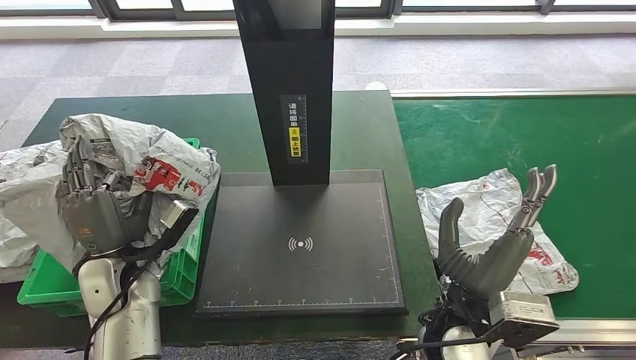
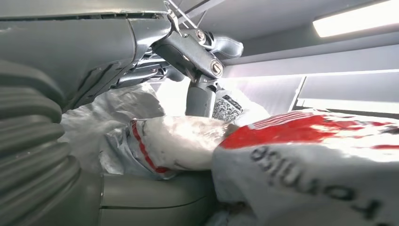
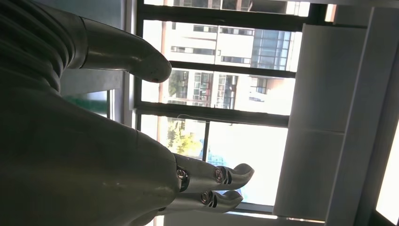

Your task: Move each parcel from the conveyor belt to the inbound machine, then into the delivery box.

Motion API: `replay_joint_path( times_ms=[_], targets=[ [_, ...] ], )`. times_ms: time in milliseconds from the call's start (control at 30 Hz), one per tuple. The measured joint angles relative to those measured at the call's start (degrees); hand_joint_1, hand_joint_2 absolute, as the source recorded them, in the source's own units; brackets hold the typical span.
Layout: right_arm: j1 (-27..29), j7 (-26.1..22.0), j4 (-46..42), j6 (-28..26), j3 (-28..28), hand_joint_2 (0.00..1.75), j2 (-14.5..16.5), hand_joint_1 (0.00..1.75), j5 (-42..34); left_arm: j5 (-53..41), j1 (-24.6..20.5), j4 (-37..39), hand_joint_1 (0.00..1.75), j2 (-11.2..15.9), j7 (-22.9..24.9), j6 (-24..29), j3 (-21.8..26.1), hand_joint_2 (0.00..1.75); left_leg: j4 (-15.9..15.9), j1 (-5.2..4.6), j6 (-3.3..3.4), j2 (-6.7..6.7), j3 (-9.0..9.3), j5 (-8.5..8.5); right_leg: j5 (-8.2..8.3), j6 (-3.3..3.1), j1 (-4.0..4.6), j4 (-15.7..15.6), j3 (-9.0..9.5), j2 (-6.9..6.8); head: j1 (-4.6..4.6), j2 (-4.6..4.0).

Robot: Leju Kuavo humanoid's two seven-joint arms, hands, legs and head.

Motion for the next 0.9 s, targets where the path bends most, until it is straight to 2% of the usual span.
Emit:
replay_joint_path(
  times_ms=[900],
  targets=[
    [0.31,0.1,0.61,0.65,-0.02,1.75,-0.03,0.0,0.94,4.16,-0.78,1.96,0.0,-0.31,-3.38,0.02,1.07,0.0,0.0,0.0,0.0,-0.01,-0.02,0.0,0.0,0.0,0.0,0.0,0.0,-0.01,0.0,0.0]
  ],
)
